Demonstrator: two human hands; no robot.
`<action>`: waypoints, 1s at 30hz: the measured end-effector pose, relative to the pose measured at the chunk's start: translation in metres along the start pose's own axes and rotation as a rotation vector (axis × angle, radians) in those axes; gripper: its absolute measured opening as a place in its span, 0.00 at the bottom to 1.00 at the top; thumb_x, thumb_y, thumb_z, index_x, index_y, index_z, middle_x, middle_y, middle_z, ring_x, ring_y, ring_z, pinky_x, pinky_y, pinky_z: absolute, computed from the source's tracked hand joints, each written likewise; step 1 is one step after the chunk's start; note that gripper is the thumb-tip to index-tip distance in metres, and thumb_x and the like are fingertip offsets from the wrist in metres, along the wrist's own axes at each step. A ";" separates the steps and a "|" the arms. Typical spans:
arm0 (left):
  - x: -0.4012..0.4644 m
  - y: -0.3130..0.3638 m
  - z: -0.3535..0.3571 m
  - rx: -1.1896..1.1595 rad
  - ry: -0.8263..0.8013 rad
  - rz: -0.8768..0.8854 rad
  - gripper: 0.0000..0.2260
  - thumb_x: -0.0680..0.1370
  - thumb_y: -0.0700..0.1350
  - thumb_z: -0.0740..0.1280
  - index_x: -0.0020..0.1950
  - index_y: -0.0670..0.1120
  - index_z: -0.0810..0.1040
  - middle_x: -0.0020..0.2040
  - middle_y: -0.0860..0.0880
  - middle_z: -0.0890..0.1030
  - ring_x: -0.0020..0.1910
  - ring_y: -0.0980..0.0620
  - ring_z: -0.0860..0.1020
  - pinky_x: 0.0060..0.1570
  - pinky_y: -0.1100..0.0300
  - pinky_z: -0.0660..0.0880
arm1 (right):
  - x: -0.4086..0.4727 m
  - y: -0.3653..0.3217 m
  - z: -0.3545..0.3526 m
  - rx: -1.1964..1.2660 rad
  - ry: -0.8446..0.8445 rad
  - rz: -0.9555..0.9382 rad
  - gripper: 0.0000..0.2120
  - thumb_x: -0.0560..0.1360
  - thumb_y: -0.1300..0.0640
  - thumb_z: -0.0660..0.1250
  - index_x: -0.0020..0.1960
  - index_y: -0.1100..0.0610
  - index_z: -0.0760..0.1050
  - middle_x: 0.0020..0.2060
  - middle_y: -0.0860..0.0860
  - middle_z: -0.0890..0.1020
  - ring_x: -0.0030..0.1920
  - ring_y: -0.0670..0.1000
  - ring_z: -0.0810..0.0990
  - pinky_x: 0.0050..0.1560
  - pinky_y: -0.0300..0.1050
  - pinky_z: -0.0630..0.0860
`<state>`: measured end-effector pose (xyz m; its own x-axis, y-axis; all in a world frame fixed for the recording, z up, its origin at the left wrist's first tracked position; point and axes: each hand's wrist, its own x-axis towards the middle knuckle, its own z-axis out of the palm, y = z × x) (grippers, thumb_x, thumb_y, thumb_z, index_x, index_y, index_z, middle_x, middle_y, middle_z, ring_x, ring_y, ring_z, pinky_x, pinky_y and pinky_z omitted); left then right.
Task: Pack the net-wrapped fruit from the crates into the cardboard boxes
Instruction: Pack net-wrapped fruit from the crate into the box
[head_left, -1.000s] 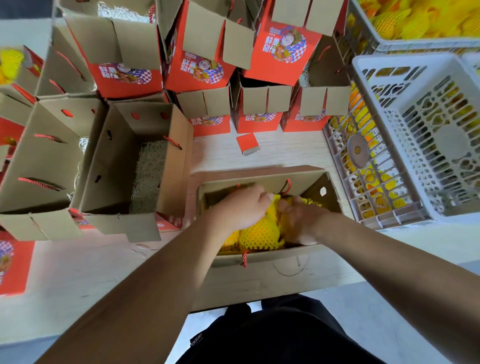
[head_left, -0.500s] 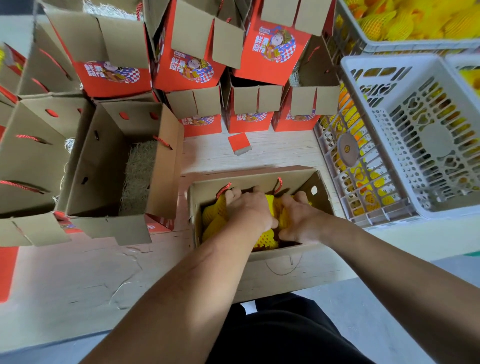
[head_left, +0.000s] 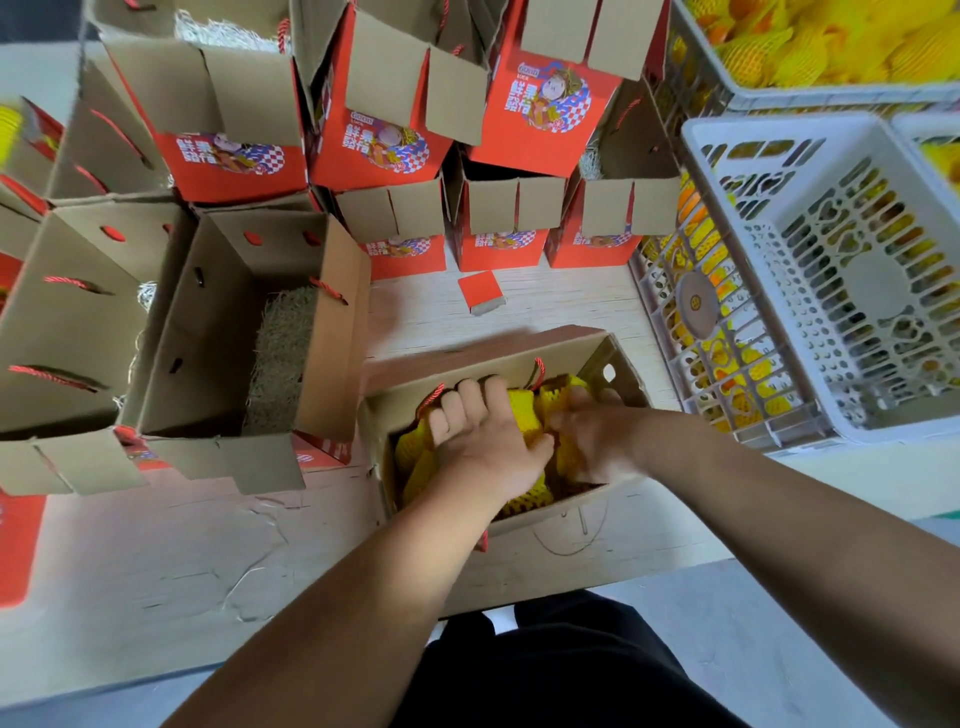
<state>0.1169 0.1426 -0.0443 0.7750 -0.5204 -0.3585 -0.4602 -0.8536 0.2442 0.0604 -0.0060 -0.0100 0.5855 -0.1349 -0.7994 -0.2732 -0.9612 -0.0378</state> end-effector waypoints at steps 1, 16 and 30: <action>-0.005 -0.007 -0.006 0.041 0.000 0.032 0.33 0.74 0.71 0.60 0.70 0.50 0.62 0.63 0.47 0.69 0.62 0.43 0.68 0.58 0.47 0.67 | -0.001 -0.001 -0.002 -0.016 -0.048 0.021 0.32 0.73 0.36 0.66 0.74 0.39 0.60 0.74 0.49 0.55 0.76 0.62 0.54 0.72 0.63 0.66; -0.013 -0.010 -0.022 -0.003 -0.459 -0.037 0.49 0.75 0.61 0.74 0.82 0.42 0.47 0.66 0.40 0.78 0.63 0.38 0.78 0.52 0.49 0.75 | 0.002 -0.018 -0.012 0.238 -0.007 0.182 0.37 0.75 0.52 0.71 0.75 0.58 0.54 0.47 0.53 0.76 0.49 0.56 0.78 0.40 0.46 0.74; 0.001 -0.016 -0.022 0.127 -0.142 0.062 0.34 0.82 0.68 0.53 0.77 0.44 0.63 0.66 0.42 0.79 0.62 0.39 0.79 0.44 0.51 0.68 | -0.003 -0.013 -0.007 0.047 0.098 0.196 0.27 0.74 0.39 0.63 0.69 0.49 0.66 0.68 0.54 0.68 0.71 0.60 0.65 0.66 0.54 0.69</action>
<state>0.1345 0.1561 -0.0284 0.6788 -0.5621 -0.4725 -0.5629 -0.8115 0.1568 0.0671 0.0056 -0.0029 0.5880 -0.3433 -0.7324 -0.4232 -0.9022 0.0831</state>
